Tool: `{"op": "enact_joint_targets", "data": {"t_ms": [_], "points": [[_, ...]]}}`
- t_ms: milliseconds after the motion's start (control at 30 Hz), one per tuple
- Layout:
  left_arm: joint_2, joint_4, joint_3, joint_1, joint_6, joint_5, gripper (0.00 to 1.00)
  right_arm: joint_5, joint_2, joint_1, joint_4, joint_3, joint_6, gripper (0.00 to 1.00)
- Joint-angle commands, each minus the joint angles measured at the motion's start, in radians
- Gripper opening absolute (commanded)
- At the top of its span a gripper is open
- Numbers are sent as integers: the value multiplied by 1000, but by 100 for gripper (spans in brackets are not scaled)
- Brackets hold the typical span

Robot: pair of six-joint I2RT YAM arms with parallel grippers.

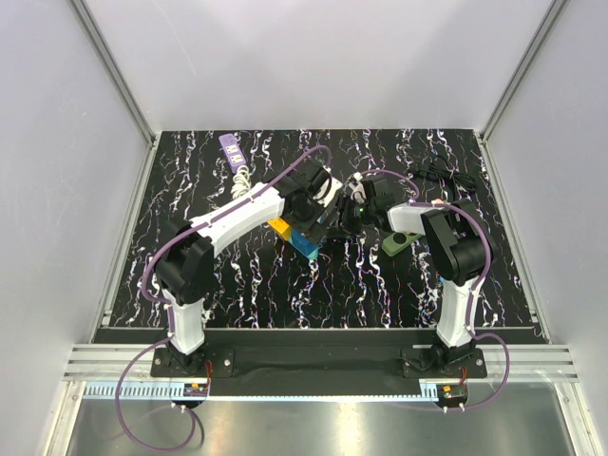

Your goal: Insert the plug

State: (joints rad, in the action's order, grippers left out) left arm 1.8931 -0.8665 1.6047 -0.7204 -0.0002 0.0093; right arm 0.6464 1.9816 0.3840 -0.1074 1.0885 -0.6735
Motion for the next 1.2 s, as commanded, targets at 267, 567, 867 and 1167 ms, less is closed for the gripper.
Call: {"op": "enact_joint_targets", "data": {"t_ms": [267, 567, 867, 1167], "points": [[-98, -52, 93, 4, 3, -34, 93, -1, -40, 7, -8, 7, 17, 52], [-152, -91, 124, 4, -24, -23, 46, 1, -38, 7, -9, 8, 17, 51], [-166, -39, 15, 3, -58, -16, 6, -5, -35, 7, -11, 8, 14, 50], [-183, 144, -252, -33, -139, 12, 0, -10, -26, 9, -9, 11, 12, 48]]}}
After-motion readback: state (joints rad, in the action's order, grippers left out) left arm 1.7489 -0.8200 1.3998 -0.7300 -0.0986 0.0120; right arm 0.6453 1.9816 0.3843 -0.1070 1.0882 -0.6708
